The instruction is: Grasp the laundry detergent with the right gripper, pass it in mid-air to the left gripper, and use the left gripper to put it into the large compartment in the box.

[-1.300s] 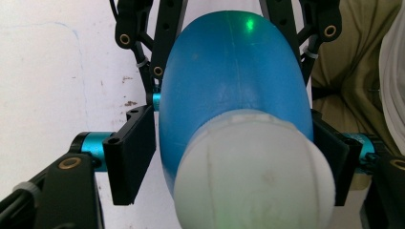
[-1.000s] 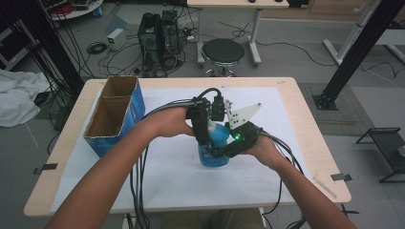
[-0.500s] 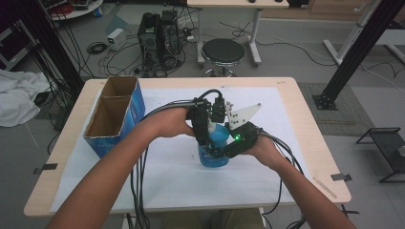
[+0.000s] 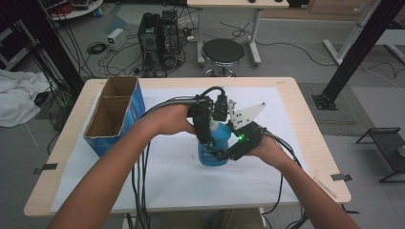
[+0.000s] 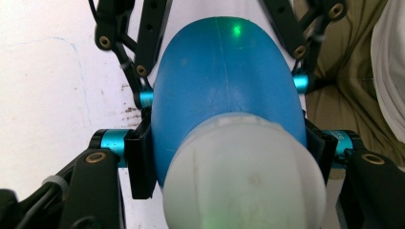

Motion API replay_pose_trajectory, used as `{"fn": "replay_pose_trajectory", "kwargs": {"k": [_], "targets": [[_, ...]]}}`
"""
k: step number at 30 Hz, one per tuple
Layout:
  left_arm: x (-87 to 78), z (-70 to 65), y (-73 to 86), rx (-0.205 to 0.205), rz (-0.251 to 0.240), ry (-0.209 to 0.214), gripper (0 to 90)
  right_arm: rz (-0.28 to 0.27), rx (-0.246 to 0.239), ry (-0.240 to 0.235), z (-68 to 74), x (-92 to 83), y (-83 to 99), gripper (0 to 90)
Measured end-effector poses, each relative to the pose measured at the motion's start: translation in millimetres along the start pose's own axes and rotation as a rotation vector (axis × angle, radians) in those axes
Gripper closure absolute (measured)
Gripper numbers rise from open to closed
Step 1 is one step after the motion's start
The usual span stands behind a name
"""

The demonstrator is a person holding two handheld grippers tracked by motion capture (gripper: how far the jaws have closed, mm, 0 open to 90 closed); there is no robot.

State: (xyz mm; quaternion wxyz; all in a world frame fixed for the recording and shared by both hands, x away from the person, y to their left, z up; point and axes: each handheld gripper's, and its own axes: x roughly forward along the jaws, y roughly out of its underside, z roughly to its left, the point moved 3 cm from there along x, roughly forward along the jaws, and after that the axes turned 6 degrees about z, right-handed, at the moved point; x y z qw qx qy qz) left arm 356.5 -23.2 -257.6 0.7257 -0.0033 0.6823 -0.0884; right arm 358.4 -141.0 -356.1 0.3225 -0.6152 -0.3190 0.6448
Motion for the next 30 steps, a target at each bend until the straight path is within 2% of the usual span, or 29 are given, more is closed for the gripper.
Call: {"fn": "replay_pose_trajectory", "kwargs": {"k": [1,2,3,4,6,7,9,10,11,12,13,15,16,17,18,19,21,22,24,26,28,30], "targets": [[-2.2,0.1,0.5,0.005,-0.003,0.000,37.6,0.027,-0.024,0.000,1.2,-1.1,1.5,21.5],[-6.4,0.0,1.4,-0.002,-0.011,0.004,37.6,0.023,-0.027,0.006,3.0,-1.0,2.1,21.0],[-8.1,0.0,2.1,-0.004,-0.018,0.002,37.6,0.040,-0.004,0.013,6.5,-3.4,4.2,21.0],[-10.6,-0.1,3.1,-0.001,-0.007,0.000,37.6,0.019,-0.037,0.017,4.0,-3.4,3.9,21.0],[-14.5,-1.0,5.1,0.001,0.000,-0.009,37.6,-0.021,-0.043,0.007,3.7,-6.4,5.0,20.9],[-16.4,-0.5,6.1,0.005,-0.003,-0.014,37.6,0.017,0.006,0.021,6.2,-11.8,7.8,20.9],[-20.2,-0.8,8.8,0.004,0.001,-0.013,37.5,0.020,0.023,0.040,5.5,-13.6,10.9,20.9],[-21.5,-2.1,10.5,-0.015,0.001,-0.008,37.5,0.041,0.034,0.061,4.8,-14.8,13.3,20.9],[-22.2,-2.1,11.9,-0.015,0.007,-0.011,37.5,0.044,0.035,0.064,3.8,-15.4,15.1,20.9],[-22.8,-2.0,13.5,-0.019,0.013,-0.007,37.5,0.076,0.065,0.051,5.3,-18.5,17.6,20.9],[-23.6,-1.6,15.2,-0.027,0.014,-0.011,37.5,0.074,0.048,0.047,4.2,-19.2,19.7,20.9],[-24.1,-1.2,18.2,-0.041,0.015,-0.015,37.5,0.112,0.026,0.062,5.3,-23.4,25.0,20.9],[-24.4,-1.1,19.7,-0.047,0.020,-0.014,37.5,0.118,0.035,0.064,6.0,-25.0,27.3,20.9],[-24.4,-0.6,21.3,-0.051,0.025,-0.020,37.5,0.116,0.019,0.065,4.0,-26.6,28.9,20.9],[-24.6,-0.2,22.8,-0.056,0.028,-0.022,37.5,0.125,0.042,0.060,5.4,-29.3,31.4,20.9],[-24.9,0.3,24.2,-0.064,0.032,-0.024,37.5,0.130,0.025,0.061,5.1,-31.3,33.5,20.8],[-25.3,0.9,27.2,-0.077,0.036,-0.025,37.5,0.176,0.054,0.039,4.2,-34.0,36.4,2.4],[-25.5,1.5,28.9,-0.085,0.040,-0.031,37.5,0.191,0.061,0.029,3.0,-36.0,37.7,0.6],[-26.3,2.7,32.1,-0.096,0.042,-0.037,37.5,0.215,0.072,0.038,2.4,-40.4,39.5,0.6],[-28.3,3.7,35.7,-0.114,0.045,-0.044,37.5,0.203,0.071,0.072,2.9,-47.9,40.3,0.6],[-30.3,4.6,39.7,-0.133,0.042,-0.052,37.5,0.222,0.071,0.060,3.8,-55.5,41.4,0.7],[-33.1,6.0,44.0,-0.153,0.041,-0.060,37.5,0.239,0.075,0.070,4.3,-62.9,43.2,0.7]]}}
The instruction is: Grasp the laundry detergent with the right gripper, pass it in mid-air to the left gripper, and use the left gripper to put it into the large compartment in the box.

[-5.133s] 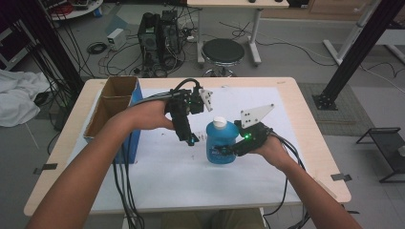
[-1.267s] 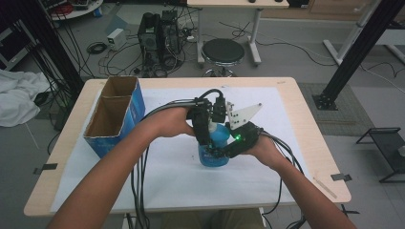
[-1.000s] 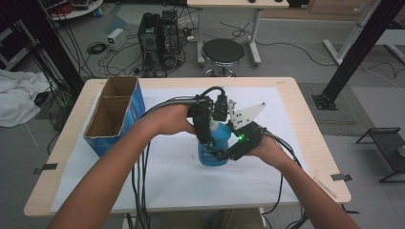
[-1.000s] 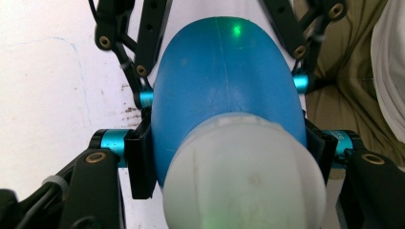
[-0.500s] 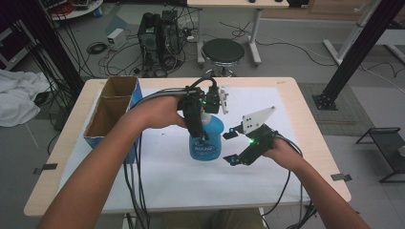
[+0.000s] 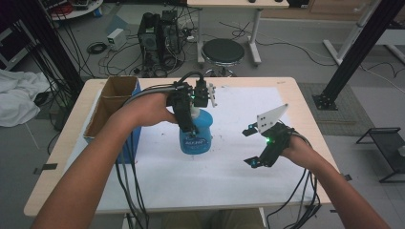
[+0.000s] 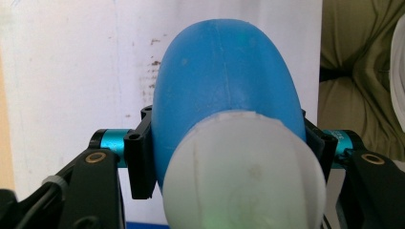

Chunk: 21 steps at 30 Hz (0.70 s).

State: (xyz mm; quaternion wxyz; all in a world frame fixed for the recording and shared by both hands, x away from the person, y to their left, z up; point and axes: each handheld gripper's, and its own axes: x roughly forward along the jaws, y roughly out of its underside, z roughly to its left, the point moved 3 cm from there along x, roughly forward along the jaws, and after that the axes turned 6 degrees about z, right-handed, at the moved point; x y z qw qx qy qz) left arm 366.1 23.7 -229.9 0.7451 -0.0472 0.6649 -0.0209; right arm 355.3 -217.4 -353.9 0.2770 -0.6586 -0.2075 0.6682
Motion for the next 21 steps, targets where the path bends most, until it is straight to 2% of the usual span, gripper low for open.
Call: {"fn": "replay_pose_trajectory", "kwargs": {"k": [2,4,5,6,7,8,10,15,18,20,21], "targets": [[-3.0,2.2,4.5,-0.024,0.002,-0.005,37.5,0.028,0.016,0.010,-0.2,-7.2,3.5,0.7],[-6.4,4.6,9.2,-0.044,0.001,-0.009,37.4,0.070,0.059,0.012,2.3,-14.9,5.8,0.7],[-8.7,6.1,11.7,-0.054,0.004,-0.012,37.4,0.089,0.061,0.029,2.6,-19.9,6.7,0.7],[-10.8,7.3,14.1,-0.066,0.004,-0.017,37.4,0.119,0.063,0.022,4.5,-23.8,8.1,0.7],[-13.0,8.5,16.7,-0.080,0.006,-0.025,37.4,0.136,0.043,0.044,4.1,-28.5,8.8,0.7],[-15.5,9.6,19.5,-0.093,0.012,-0.023,37.4,0.161,0.044,0.056,5.1,-33.2,10.0,0.7],[-19.8,12.8,25.5,-0.122,0.012,-0.033,37.4,0.204,0.070,0.055,7.5,-42.9,11.0,0.7],[-31.3,20.7,44.2,-0.193,0.020,-0.052,37.4,0.241,0.051,0.075,13.2,-60.2,13.1,0.7],[-38.9,23.9,56.0,-0.227,0.026,-0.054,37.5,0.244,0.046,0.086,15.1,-67.0,15.1,0.7],[-44.2,24.9,63.1,-0.270,0.014,-0.057,37.5,0.242,0.053,0.085,16.2,-70.5,16.1,0.7],[-49.1,27.2,68.1,-0.260,0.035,-0.059,37.5,0.241,0.051,0.086,16.5,-71.5,16.6,0.7]]}}
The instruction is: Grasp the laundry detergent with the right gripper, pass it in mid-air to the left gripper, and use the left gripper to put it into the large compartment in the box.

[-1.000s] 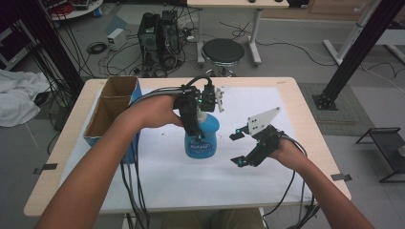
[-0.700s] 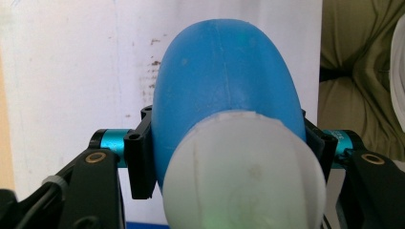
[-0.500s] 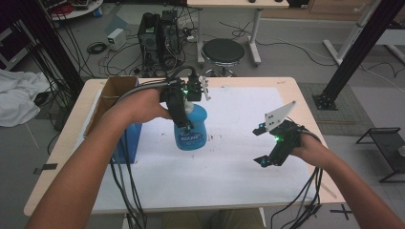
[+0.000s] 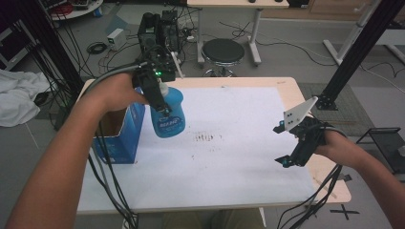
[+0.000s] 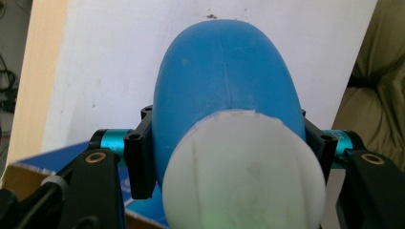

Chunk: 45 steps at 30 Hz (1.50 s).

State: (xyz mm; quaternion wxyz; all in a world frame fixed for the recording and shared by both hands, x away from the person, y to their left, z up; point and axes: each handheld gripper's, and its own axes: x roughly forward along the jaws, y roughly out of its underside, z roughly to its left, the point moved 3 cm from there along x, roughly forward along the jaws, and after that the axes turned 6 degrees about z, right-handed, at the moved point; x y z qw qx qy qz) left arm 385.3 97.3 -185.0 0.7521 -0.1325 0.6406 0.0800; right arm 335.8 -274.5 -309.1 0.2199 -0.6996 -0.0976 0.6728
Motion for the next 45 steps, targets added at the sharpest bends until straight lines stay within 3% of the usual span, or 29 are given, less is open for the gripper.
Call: {"fn": "replay_pose_trajectory", "kwargs": {"k": [1,2,3,5,8,9,12,15,21,26,33,41,43,45], "targets": [[-1.2,-0.3,3.2,-0.051,-0.030,0.002,37.5,0.005,-0.001,0.001,0.3,-1.3,0.6,0.7],[-6.5,4.3,8.0,-0.038,-0.004,0.000,37.4,0.007,-0.002,0.001,0.3,-2.5,1.0,0.7],[-8.4,5.0,11.6,-0.085,-0.026,-0.002,37.5,0.011,0.000,-0.005,0.6,-3.5,1.4,0.7],[-15.2,10.3,20.2,-0.118,-0.023,-0.011,37.5,0.004,0.006,0.008,0.3,-4.4,1.5,0.7],[-26.6,18.7,33.9,-0.131,-0.003,-0.024,37.5,0.003,-0.009,0.010,-1.4,-7.3,1.2,0.7],[-29.0,19.4,37.6,-0.164,-0.016,-0.022,37.5,0.004,0.001,0.006,-2.0,-8.4,1.3,0.7],[-39.6,25.0,51.3,-0.199,-0.015,-0.030,37.5,0.013,0.013,0.005,-4.7,-11.1,1.8,0.8],[-52.1,30.2,64.9,-0.257,-0.043,-0.035,37.5,0.011,0.014,0.009,-7.4,-13.0,1.7,0.8],[-71.7,38.6,91.1,-0.317,-0.063,-0.059,37.5,0.012,0.014,0.009,-11.2,-12.1,-0.1,0.8],[-78.4,43.3,110.3,-0.386,-0.094,-0.087,37.5,0.012,0.012,0.009,-12.7,-10.2,-2.0,0.8],[-70.7,49.0,127.9,-0.449,-0.103,-0.098,37.5,0.015,0.008,0.014,-16.5,-8.3,-4.2,0.8],[-48.3,56.1,138.7,-0.455,-0.104,-0.092,37.5,0.024,0.017,-0.001,-18.6,-2.9,-7.8,0.8],[-42.6,59.0,141.4,-0.427,-0.078,-0.087,37.5,0.024,0.018,-0.002,-19.1,-1.5,-8.2,0.8],[-32.9,58.7,140.5,-0.454,-0.105,-0.081,37.5,0.030,0.014,-0.004,-20.0,-1.3,-8.5,0.8]]}}
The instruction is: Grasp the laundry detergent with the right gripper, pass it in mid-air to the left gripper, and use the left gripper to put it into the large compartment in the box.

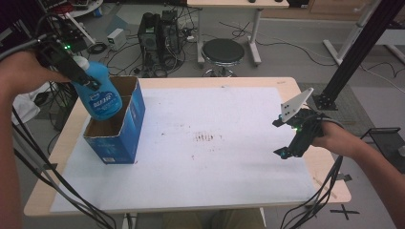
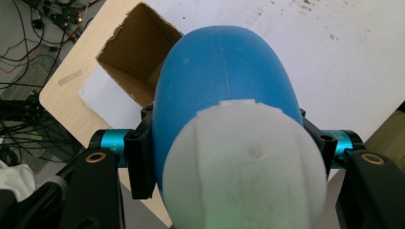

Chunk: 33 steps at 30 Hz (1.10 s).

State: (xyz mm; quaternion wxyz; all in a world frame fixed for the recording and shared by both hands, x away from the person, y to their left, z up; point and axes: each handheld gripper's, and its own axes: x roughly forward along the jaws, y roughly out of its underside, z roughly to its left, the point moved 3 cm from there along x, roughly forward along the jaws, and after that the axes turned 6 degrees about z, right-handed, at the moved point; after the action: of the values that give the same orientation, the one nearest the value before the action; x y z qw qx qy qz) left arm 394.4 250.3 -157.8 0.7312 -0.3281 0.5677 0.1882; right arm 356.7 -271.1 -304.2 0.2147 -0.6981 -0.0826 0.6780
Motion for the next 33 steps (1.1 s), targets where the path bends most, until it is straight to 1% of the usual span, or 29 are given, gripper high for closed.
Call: {"fn": "replay_pose_trajectory", "kwargs": {"k": [1,2,3,4,5,6,7,8,9,12,13,14,15,16,17,18,19,22,24,25,27,29,30,33], "targets": [[6.1,0.3,0.4,0.002,-0.001,0.004,37.5,0.001,0.002,0.000,-0.2,0.5,0.0,0.8],[9.4,1.0,0.7,0.014,0.009,0.005,37.5,-0.002,0.003,0.003,-1.0,0.9,-0.3,0.8],[16.0,-0.8,0.7,-0.008,-0.005,0.013,37.5,0.001,0.009,-0.002,-0.7,0.8,-0.4,0.8],[21.1,0.1,1.4,0.008,0.011,0.013,37.5,-0.002,0.013,0.000,-0.8,1.5,-0.6,0.8],[26.7,0.2,2.2,0.013,0.023,0.016,37.5,0.001,0.012,0.000,-1.2,1.5,-0.9,0.8],[33.5,-0.3,3.0,0.012,0.020,0.021,37.5,0.003,0.014,-0.002,-1.2,2.3,-0.8,0.8],[38.8,0.6,4.4,0.026,0.040,0.025,37.5,0.003,0.009,-0.003,-1.7,3.3,-0.7,0.8],[46.0,-0.8,5.2,0.013,0.030,0.031,37.5,-0.004,0.002,0.013,-3.3,4.1,-0.8,0.8],[51.5,-0.6,6.4,0.022,0.037,0.033,37.5,-0.005,0.003,0.013,-3.7,4.7,-0.6,0.8],[69.1,-1.8,10.3,0.013,0.034,0.047,37.5,-0.006,0.013,0.010,-4.0,6.4,-0.1,0.8],[73.8,-0.9,11.8,0.033,0.046,0.043,37.5,-0.006,0.012,0.011,-4.3,6.9,0.0,0.8],[79.0,-0.5,13.3,0.035,0.048,0.045,37.5,-0.006,0.014,0.013,-4.5,7.4,0.0,0.8],[84.6,-1.7,14.9,0.019,0.045,0.053,37.5,-0.009,0.018,0.013,-4.3,7.8,0.0,0.8],[89.3,-1.8,16.3,0.019,0.047,0.057,37.5,-0.010,0.020,0.014,-4.3,7.8,0.0,0.8],[93.8,-1.4,17.8,0.029,0.052,0.056,37.5,-0.009,0.019,0.015,-4.4,8.0,0.0,0.8],[97.4,-1.4,19.0,0.030,0.066,0.065,37.5,-0.004,0.016,0.011,-4.6,8.2,0.1,0.8],[102.7,-2.0,19.8,0.030,0.061,0.059,37.5,-0.006,0.019,0.013,-4.7,9.0,0.0,0.8],[114.5,-1.4,21.7,0.033,0.065,0.065,37.5,-0.001,0.016,0.010,-4.7,10.7,-0.4,0.8],[122.0,-0.4,23.6,0.035,0.065,0.059,37.5,0.000,0.019,0.008,-4.4,12.1,-0.6,0.8],[125.8,-0.9,24.7,0.027,0.068,0.064,37.5,0.002,0.019,0.008,-4.2,12.8,-0.6,0.8],[131.9,-0.9,26.7,0.026,0.077,0.068,37.5,0.000,0.017,0.009,-4.4,13.7,0.3,0.8],[136.3,-0.2,28.2,0.025,0.081,0.074,37.5,0.002,0.024,0.009,-4.6,14.4,1.6,0.8],[138.9,-0.8,28.9,0.017,0.074,0.076,37.5,0.004,0.026,0.009,-4.8,14.2,2.2,0.8],[144.1,0.0,30.6,0.027,0.082,0.075,37.5,0.000,0.027,0.010,-4.7,14.4,2.6,0.8]]}}
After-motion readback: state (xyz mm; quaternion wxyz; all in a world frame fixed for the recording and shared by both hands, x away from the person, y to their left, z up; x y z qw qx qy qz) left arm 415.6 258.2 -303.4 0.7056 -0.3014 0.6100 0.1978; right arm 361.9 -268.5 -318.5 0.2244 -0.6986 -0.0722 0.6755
